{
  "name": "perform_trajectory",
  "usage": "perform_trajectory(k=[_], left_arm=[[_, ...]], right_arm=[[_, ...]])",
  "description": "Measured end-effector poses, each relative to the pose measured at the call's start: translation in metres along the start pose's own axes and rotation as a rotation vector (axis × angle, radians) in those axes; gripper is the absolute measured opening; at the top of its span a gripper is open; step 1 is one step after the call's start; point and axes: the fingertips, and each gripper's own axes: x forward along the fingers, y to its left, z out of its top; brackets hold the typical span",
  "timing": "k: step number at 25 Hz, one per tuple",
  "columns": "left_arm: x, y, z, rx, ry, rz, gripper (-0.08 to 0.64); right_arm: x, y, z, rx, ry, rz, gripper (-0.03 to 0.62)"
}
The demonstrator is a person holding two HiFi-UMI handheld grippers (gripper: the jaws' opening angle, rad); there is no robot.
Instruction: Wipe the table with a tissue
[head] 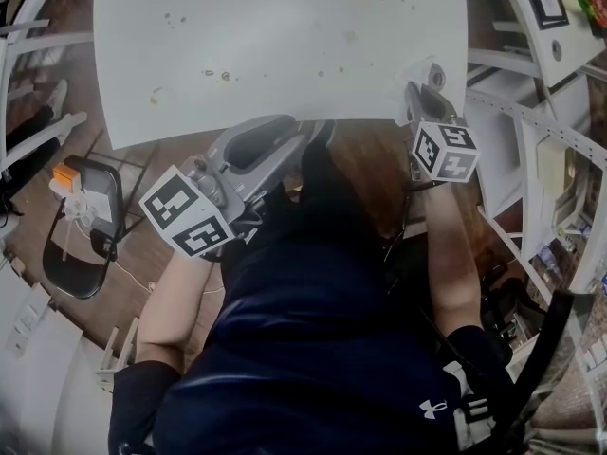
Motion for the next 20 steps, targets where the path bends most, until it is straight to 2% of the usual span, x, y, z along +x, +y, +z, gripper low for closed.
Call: perform_trajectory(k=[8, 11, 13, 14, 15, 18, 19, 20], left_arm=[[-0.006, 0.007, 0.006, -0.029, -0.019, 0.001, 0.094], [-0.008, 0.009, 0.008, -0.036, -0.024, 0.0, 0.086], [-0.009, 0.01, 0.009, -0.038, -0.027, 0.0, 0.082], [-0.01, 0.011, 0.01, -0.04, -0.029, 0.001, 0.077], [-0.011, 0.012, 0.011, -0.043, -0.031, 0.001, 0.074], [-0.012, 0.014, 0.012, -0.056, -0.038, 0.001, 0.074], [-0.012, 0.015, 0.013, -0.06, -0.04, 0.001, 0.074], [-0.012, 0.015, 0.013, -0.063, -0.042, 0.0, 0.073]], right_arm=[[0.013, 0.001, -0.009, -0.121, 0.085, -0.051, 0.014], [0.012, 0.0, -0.009, -0.114, 0.081, -0.049, 0.018], [0.012, 0.003, -0.01, -0.097, 0.086, -0.029, 0.048], [0.012, 0.006, -0.01, -0.094, 0.09, -0.018, 0.108], [0.012, 0.008, -0.011, -0.099, 0.095, -0.014, 0.134], [0.014, 0.009, -0.013, -0.153, 0.104, -0.038, 0.127], [0.014, 0.008, -0.013, -0.163, 0.104, -0.046, 0.113], [0.013, 0.007, -0.013, -0.168, 0.101, -0.051, 0.063]])
